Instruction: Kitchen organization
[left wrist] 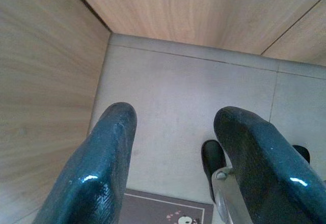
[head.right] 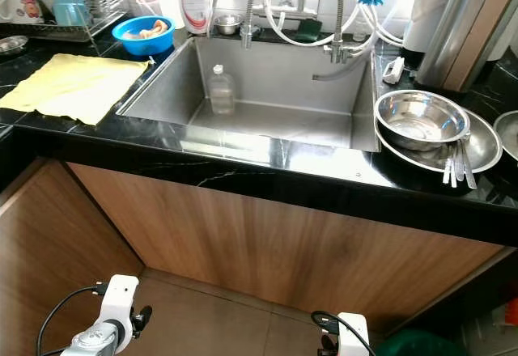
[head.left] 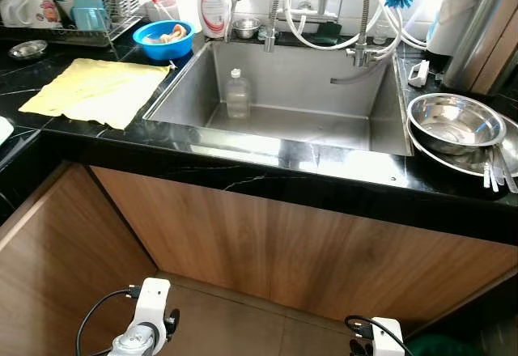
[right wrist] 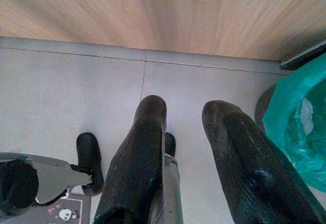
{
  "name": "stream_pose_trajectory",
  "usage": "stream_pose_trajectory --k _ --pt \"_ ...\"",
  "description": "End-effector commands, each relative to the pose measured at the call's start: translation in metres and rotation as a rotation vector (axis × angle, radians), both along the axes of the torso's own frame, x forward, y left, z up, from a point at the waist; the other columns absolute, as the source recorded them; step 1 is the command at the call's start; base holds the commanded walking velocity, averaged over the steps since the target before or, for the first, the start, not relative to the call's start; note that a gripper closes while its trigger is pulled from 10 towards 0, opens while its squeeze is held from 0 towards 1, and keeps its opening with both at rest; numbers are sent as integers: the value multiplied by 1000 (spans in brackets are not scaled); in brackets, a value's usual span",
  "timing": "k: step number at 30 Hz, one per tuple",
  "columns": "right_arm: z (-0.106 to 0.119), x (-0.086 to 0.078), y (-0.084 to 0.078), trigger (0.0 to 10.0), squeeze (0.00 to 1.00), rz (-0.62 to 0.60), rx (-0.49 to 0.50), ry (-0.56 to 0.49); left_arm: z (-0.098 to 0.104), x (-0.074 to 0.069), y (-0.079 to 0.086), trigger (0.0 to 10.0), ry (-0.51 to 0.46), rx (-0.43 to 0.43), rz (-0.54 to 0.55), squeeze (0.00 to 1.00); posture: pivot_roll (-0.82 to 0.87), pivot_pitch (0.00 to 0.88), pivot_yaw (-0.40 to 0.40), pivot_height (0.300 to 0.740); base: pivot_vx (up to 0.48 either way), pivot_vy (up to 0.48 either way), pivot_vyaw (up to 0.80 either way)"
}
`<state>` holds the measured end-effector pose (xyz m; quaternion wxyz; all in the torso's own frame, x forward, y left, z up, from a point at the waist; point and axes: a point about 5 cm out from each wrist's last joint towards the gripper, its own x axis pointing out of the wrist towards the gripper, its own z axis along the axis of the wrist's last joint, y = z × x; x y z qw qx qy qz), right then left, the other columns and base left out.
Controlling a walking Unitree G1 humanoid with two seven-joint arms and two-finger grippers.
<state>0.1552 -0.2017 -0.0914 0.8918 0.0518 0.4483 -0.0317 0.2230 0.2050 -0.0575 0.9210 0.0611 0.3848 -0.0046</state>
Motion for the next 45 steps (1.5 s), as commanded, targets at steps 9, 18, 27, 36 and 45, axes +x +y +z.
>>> stream_pose_trajectory --k 9,18,27,36,45 --pt "-1 -1 2 10000 0 -2 6 0 0 -1 5 10000 3 11 6 0 67 0 16 720 0 373 -487" --pt "0 0 2 10000 0 -8 9 -9 2 2 3 10000 -19 1 3 0 70 0 16 720 0 0 0" --pt "0 0 2 10000 0 -10 11 -12 2 2 0 10000 -20 -3 -18 0 69 0 17 720 0 0 0" --pt "-1 -2 2 10000 0 -7 9 13 0 0 -2 10000 0 22 -41 0 60 0 17 720 0 -153 -238" --pt "-1 -2 2 10000 0 -10 3 -3 0 0 -3 10000 -5 2 -29 0 59 0 17 720 0 0 -84"
